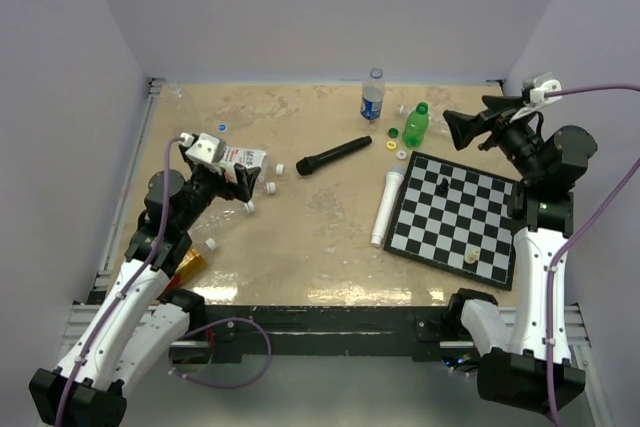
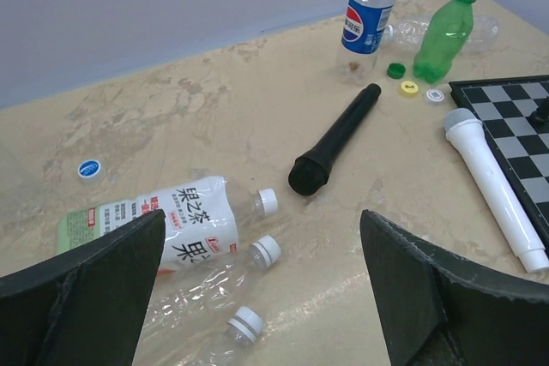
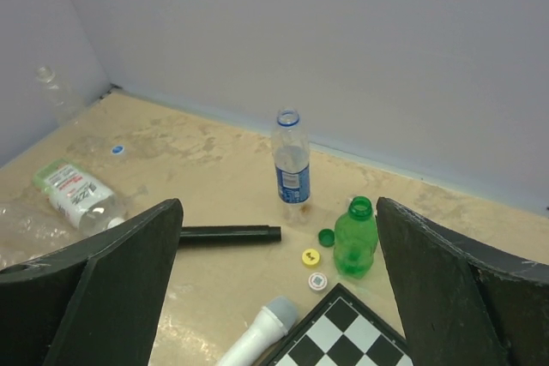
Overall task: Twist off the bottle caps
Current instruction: Pick up the plastic bottle at the center of the board.
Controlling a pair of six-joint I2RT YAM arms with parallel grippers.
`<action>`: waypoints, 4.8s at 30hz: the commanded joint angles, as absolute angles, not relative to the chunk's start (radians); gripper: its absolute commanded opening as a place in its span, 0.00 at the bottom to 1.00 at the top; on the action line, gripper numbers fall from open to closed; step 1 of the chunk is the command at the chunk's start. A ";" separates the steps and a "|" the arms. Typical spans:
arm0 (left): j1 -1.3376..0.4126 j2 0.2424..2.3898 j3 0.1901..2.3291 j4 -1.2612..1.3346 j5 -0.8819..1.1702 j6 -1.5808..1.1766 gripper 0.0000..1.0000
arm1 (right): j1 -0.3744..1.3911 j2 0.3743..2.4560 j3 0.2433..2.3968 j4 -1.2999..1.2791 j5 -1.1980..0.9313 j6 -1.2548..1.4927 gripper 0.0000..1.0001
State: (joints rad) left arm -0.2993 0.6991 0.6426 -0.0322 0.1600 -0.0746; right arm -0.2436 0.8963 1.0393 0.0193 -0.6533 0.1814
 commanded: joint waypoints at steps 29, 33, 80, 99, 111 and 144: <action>-0.420 1.426 1.109 -0.481 -0.179 0.455 0.88 | -0.193 0.985 0.974 -0.213 -1.299 -0.597 0.98; -0.420 1.547 1.238 -0.580 -0.189 0.592 0.89 | -0.192 0.980 0.977 -0.225 -1.302 -0.607 0.98; -0.488 1.223 0.716 -0.431 -0.342 0.466 0.68 | -0.192 0.983 0.950 -0.179 -1.298 -0.552 0.98; -0.463 1.299 0.663 -0.403 -0.270 0.440 0.56 | -0.192 0.989 0.951 -0.184 -1.313 -0.549 0.98; -0.524 1.347 0.713 -0.397 -0.108 0.434 0.38 | -0.192 0.992 0.951 -0.183 -1.302 -0.548 0.98; -0.811 1.594 0.951 -0.466 -0.100 0.301 0.34 | -0.192 0.991 0.936 -0.135 -1.270 -0.511 0.98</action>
State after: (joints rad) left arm -0.8013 1.5520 0.9398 -0.4358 -0.1722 0.3309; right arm -0.1963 0.9947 0.9348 -0.1635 -1.2743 -0.5228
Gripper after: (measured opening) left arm 0.479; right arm 0.983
